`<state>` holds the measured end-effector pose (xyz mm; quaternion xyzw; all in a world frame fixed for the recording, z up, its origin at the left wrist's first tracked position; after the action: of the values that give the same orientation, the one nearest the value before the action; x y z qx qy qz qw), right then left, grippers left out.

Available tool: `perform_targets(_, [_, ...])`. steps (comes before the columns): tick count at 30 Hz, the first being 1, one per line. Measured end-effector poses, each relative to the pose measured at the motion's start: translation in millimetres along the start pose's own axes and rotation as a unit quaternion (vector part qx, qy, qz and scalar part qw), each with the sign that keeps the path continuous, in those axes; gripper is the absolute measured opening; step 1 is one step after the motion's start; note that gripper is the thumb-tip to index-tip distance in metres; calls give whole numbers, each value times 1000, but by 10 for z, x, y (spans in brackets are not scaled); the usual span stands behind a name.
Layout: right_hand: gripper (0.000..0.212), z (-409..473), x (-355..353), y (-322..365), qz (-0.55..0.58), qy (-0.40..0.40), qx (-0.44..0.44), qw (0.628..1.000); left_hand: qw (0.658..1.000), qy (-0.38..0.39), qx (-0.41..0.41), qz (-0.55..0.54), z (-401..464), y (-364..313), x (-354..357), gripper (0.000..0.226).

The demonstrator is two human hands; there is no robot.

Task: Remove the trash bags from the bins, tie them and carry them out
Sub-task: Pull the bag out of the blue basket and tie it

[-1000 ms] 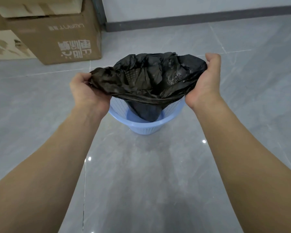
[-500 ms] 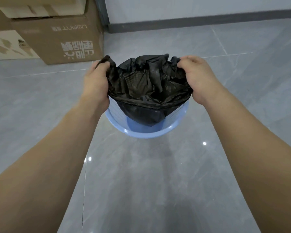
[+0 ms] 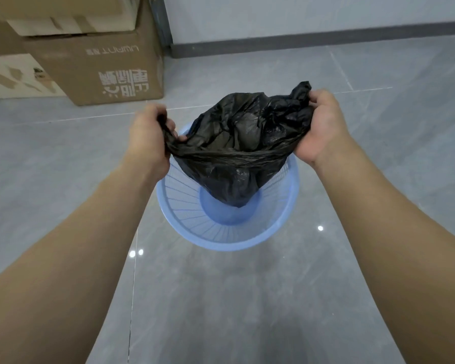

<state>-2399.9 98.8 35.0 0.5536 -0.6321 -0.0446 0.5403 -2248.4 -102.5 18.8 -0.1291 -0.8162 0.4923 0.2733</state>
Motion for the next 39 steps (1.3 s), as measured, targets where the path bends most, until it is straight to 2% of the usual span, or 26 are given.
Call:
perform_targets(2, [31, 10, -29, -40, -27, -24, 15, 999, 980, 7, 65, 187, -27, 9, 60, 14])
perform_targets(4, [30, 13, -40, -112, -125, -37, 23, 991, 925, 10, 114, 362, -34, 59, 116, 25])
perform_targets(5, [26, 26, -52, -138, -223, -49, 3, 974, 887, 14, 134, 443, -21, 88, 148, 28])
perform_targets(6, [31, 48, -58, -158, -336, -56, -22, 940, 842, 16, 150, 518, 3, 117, 182, 30])
perform_targets(8, [57, 107, -31, -189, -523, -57, -62, 848, 751, 11, 163, 640, 73, 163, 247, 28])
perform_targets(10, [58, 194, 47, -213, -647, -31, -94, 756, 689, 2, 166, 706, 134, 186, 318, 20])
perform_targets(12, [32, 313, 128, -231, -742, -8, -116, 660, 657, -2, 176, 733, 188, 205, 376, 16])
perform_targets(13, [26, 354, 159, -245, -770, -4, -118, 627, 645, -3, 183, 742, 211, 209, 390, 17])
perform_targets(15, [23, 437, 207, -266, -808, 5, -115, 578, 624, -7, 206, 754, 269, 217, 398, 21])
perform_targets(16, [23, 482, 223, -262, -813, 6, -120, 570, 609, -9, 216, 763, 292, 219, 393, 23])
perform_targets(18, [23, 564, 239, -233, -791, -11, -135, 596, 585, -9, 228, 778, 330, 194, 363, 21])
perform_targets(19, [22, 595, 249, -211, -761, -21, -142, 632, 583, -6, 233, 779, 359, 168, 348, 18])
perform_targets(21, [15, 621, 273, -181, -657, -30, -139, 740, 606, 0, 238, 760, 417, 104, 338, 11])
perform_targets(23, [10, 591, 297, -155, -525, -25, -121, 842, 661, -3, 241, 710, 447, 34, 339, 4])
perform_targets(25, [13, 521, 307, -125, -418, -14, -115, 901, 745, -11, 248, 619, 426, -22, 328, 4])
perform_targets(27, [18, 434, 285, -88, -352, -9, -129, 927, 816, -3, 252, 520, 308, -52, 282, 10])
perform_targets(29, [19, 349, 224, -65, -316, -14, -142, 938, 837, 72, 252, 481, 129, -20, 244, 16])
perform_targets(30, [18, 305, 183, -66, -301, -23, -138, 943, 828, 134, 237, 490, 36, 35, 222, 24])
perform_targets(31, [16, 256, 133, -70, -287, -37, -126, 949, 802, 197, 209, 523, -71, 90, 192, 38])
perform_targets(32, [15, 210, 79, -78, -269, -54, -109, 955, 756, 249, 180, 578, -178, 144, 160, 56])
perform_targets(34, [17, 120, -15, -98, -219, -79, -65, 970, 609, 309, 153, 715, -327, 264, 109, 84])
perform_targets(35, [19, 79, -42, -99, -195, -82, -47, 976, 529, 309, 163, 773, -380, 307, 101, 82])
perform_targets(36, [21, 39, -49, -92, -176, -82, -36, 980, 463, 290, 184, 818, -408, 332, 114, 68])
perform_targets(37, [22, -6, -40, -71, -158, -78, -32, 984, 420, 259, 208, 844, -417, 329, 157, 49])
perform_targets(38, [24, -52, -19, -49, -142, -72, -31, 987, 413, 227, 223, 853, -428, 296, 206, 30])
perform_targets(39, [25, -99, 12, -16, -123, -64, -33, 990, 439, 200, 230, 845, -443, 237, 255, 18])
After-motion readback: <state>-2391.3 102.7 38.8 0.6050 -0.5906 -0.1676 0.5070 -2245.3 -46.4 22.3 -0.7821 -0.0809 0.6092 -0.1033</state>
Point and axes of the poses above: each hand's wrist, its own z-axis towards the middle knuckle, its own x-axis out of the palm, y = z × x, the point moved 4 cm from there along z, towards the middle knuckle
